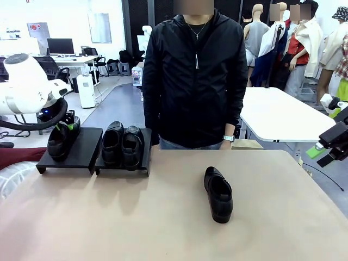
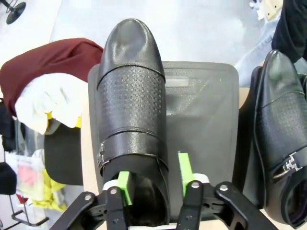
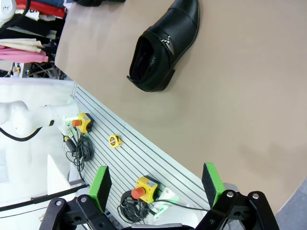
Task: Organize the shoes by placing them on the stand.
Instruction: Place the Shoe from the middle of the table onto the Shoes Stand.
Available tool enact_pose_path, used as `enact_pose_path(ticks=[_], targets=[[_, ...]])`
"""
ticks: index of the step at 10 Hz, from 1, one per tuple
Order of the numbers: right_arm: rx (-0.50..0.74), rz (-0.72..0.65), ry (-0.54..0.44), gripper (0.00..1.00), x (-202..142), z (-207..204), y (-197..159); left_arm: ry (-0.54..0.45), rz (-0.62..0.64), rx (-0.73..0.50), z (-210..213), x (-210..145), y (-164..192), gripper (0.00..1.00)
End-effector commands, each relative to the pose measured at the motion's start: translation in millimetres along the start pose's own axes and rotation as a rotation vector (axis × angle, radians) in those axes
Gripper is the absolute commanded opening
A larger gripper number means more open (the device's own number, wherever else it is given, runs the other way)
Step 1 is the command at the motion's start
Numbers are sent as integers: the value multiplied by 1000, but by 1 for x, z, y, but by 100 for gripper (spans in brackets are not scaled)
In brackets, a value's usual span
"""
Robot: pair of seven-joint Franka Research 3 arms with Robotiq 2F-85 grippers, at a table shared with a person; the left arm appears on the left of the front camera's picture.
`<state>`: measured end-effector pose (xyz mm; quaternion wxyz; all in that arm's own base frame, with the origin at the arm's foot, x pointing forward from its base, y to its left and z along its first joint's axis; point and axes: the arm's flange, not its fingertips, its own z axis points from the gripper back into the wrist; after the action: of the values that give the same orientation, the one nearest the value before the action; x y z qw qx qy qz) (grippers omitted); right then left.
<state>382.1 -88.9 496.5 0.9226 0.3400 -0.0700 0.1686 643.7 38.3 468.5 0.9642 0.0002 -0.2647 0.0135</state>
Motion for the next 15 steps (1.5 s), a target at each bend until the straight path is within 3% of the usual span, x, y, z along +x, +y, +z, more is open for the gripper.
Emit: enact_pose_path(ticks=[1,3,5,7,9,11,12,13,14,15], targets=[[-5,-23,2,100,2,2,3,3,-19,42,20,-11,-8,100],[-5,-23,2,100,2,2,3,-28,-98,-27,76,-34,-29,100],[-5,-23,2,100,2,2,3,5,-102,-192,153,-88,-65,100],[-5,-23,2,100,2,2,3,291,-113,-399,197,-155,-89,100],[-5,-23,2,100,2,2,3,380,-288,-602,214,-219,-94,100],[-5,-23,2,100,2,2,3,352,-399,-749,217,-264,-75,100],[-5,-23,2,100,2,2,3,274,-305,-823,214,-270,-51,100],[-5,-23,2,100,2,2,3,208,-291,-915,208,-273,-34,100],[-5,-23,2,100,2,2,3,350,-364,-747,220,-269,-80,100],[-5,-23,2,100,2,2,3,350,-364,-747,220,-269,-80,100]])
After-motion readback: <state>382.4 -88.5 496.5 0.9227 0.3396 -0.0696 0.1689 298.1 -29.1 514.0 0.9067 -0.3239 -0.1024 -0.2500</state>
